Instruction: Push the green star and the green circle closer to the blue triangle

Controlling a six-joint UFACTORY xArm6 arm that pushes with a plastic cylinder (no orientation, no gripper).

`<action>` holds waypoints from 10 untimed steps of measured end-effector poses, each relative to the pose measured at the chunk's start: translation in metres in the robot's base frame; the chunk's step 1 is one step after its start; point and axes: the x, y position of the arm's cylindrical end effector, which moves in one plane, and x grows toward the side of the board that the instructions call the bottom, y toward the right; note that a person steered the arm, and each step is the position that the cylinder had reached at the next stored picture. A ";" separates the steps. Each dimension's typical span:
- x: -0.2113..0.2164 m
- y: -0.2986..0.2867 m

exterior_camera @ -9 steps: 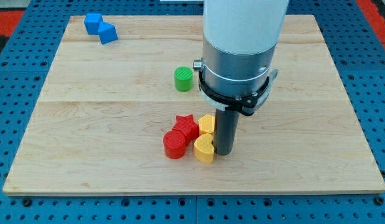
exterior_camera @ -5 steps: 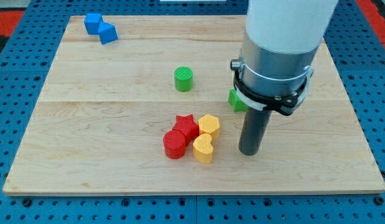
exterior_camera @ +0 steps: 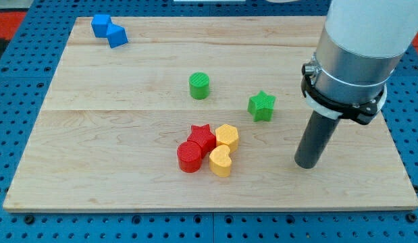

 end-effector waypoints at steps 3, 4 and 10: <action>-0.008 0.013; -0.015 0.026; -0.152 -0.091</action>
